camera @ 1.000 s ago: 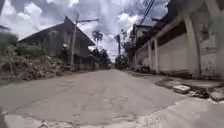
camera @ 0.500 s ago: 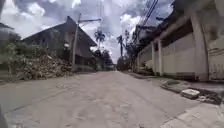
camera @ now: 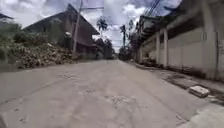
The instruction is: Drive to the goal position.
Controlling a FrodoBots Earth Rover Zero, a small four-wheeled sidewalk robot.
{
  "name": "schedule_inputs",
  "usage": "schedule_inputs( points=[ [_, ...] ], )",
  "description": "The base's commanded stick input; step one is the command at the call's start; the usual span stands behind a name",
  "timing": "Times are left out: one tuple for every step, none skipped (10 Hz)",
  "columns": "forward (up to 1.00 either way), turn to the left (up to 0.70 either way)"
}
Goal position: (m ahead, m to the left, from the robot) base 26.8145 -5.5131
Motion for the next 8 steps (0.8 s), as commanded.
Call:
schedule_inputs(
  points=[
    [0.50, -0.48],
    [0.50, -0.50],
    [0.50, -0.50],
    [0.50, -0.50],
    [0.50, -0.50],
    [0.50, 0.00],
    [0.50, 0.00],
    [0.50, 0.00]
  ],
)
